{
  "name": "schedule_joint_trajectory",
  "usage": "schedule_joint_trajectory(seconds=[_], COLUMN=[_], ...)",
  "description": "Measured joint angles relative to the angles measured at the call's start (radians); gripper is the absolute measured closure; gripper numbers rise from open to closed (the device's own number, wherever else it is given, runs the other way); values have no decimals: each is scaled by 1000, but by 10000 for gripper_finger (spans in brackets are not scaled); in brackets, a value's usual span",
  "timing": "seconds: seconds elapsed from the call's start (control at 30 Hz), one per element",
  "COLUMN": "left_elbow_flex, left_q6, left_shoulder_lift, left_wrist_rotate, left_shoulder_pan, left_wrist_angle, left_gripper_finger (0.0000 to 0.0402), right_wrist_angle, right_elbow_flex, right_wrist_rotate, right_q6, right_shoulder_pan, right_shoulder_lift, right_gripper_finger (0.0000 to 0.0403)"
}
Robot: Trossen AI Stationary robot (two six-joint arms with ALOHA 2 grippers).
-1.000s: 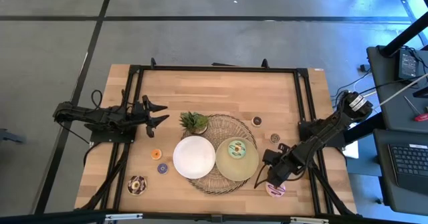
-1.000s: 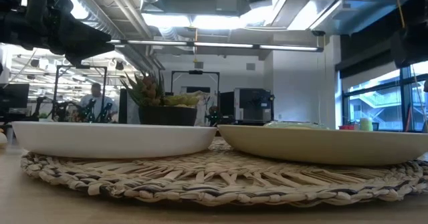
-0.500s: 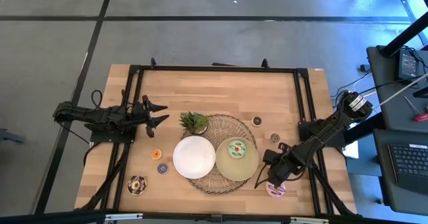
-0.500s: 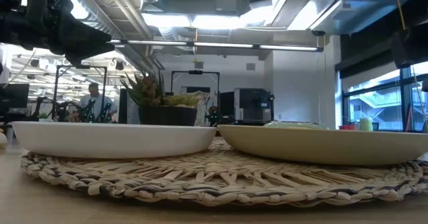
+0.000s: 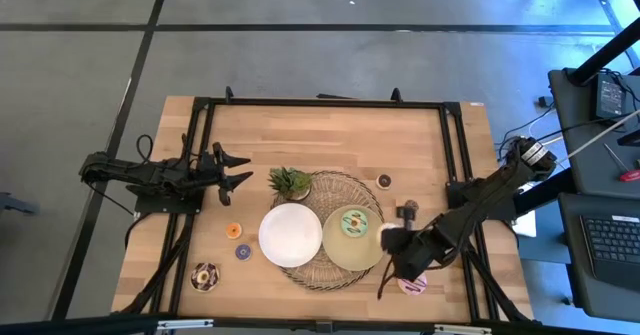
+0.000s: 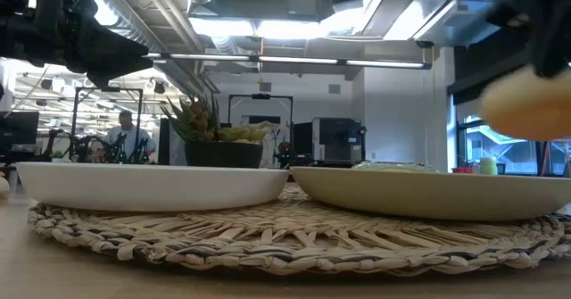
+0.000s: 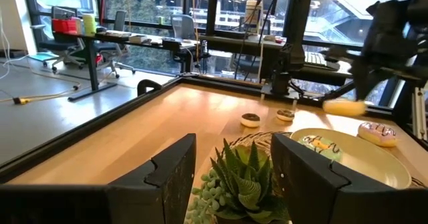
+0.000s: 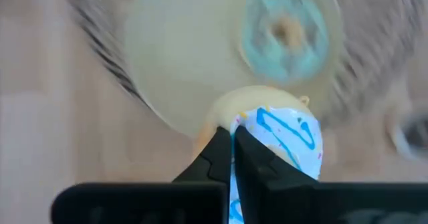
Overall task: Pick & Place donuts
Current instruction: Put the big white donut on the brown plate
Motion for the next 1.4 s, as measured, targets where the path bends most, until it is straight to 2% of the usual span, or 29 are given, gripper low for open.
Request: schedule_joint_trajectory(seconds=[0.17, 0.3, 0.57, 0.9, 1.2, 1.4], left_elbow_flex=[0, 0, 0, 0, 0, 0], left_q6=[0, -3, -1, -2, -1, -1], left_shoulder_lift=[0, 0, 0, 0, 0, 0], left_wrist_rotate=[0, 1, 2, 3, 3, 3], left_shoulder_pan=[0, 0, 0, 0, 0, 0], left_wrist_angle=[0, 0, 0, 0, 0, 0], left_gripper_finger=[210, 212, 211, 211, 210, 212], right_wrist_angle=[225, 313, 307, 333, 358, 356], right_elbow_flex=[-14, 7, 82, 89, 89, 89], right_wrist_rotate=[-12, -27, -49, -49, -92, -100], right_q6=[-201, -314, -350, -322, -310, -312], right_shoulder_pan=[-28, -37, -55, -76, -76, -76], right_shoulder_lift=[36, 112, 215, 331, 328, 329], right_gripper_finger=[394, 394, 394, 391, 347, 293])
